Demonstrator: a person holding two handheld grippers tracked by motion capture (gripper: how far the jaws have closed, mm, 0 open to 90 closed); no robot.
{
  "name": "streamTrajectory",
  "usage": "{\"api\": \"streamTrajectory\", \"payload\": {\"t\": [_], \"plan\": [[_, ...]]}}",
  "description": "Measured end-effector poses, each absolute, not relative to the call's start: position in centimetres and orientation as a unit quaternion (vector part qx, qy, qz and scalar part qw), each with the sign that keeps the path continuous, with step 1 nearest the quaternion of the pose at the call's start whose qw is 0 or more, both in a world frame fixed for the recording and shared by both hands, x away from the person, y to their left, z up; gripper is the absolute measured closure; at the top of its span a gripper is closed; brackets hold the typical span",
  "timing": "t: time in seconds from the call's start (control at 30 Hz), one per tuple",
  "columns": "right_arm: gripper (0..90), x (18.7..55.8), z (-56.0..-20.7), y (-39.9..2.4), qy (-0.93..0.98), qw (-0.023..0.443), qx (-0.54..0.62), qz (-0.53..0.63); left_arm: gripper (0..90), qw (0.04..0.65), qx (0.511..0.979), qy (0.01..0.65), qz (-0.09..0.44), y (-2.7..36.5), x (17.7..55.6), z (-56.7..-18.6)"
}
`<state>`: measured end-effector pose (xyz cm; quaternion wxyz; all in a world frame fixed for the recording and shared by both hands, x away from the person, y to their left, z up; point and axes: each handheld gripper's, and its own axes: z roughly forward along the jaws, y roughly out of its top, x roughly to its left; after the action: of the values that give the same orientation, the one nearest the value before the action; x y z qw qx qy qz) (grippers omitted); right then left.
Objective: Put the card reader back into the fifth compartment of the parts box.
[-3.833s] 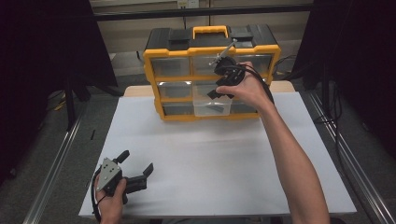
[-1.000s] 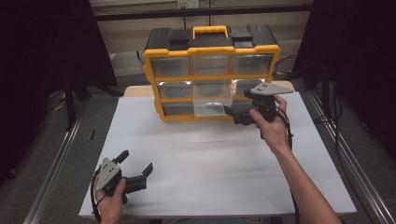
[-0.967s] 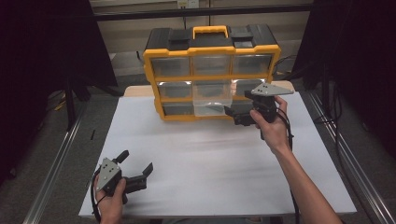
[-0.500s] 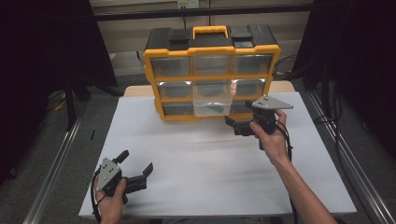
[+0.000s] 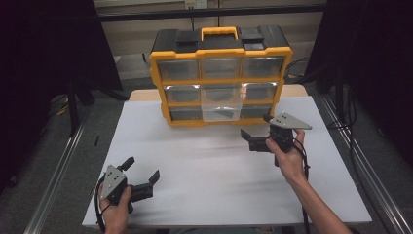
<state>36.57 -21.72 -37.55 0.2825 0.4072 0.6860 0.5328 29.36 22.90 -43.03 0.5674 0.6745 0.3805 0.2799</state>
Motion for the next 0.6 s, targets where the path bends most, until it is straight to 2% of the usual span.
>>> {"api": "streamTrajectory", "payload": {"t": [0.6], "plan": [[2.3,34.4,-39.2,-22.8,0.666,0.299,0.413,0.545,1.3,0.562,0.680,0.376,0.281,23.0,29.3,-43.0]]}}
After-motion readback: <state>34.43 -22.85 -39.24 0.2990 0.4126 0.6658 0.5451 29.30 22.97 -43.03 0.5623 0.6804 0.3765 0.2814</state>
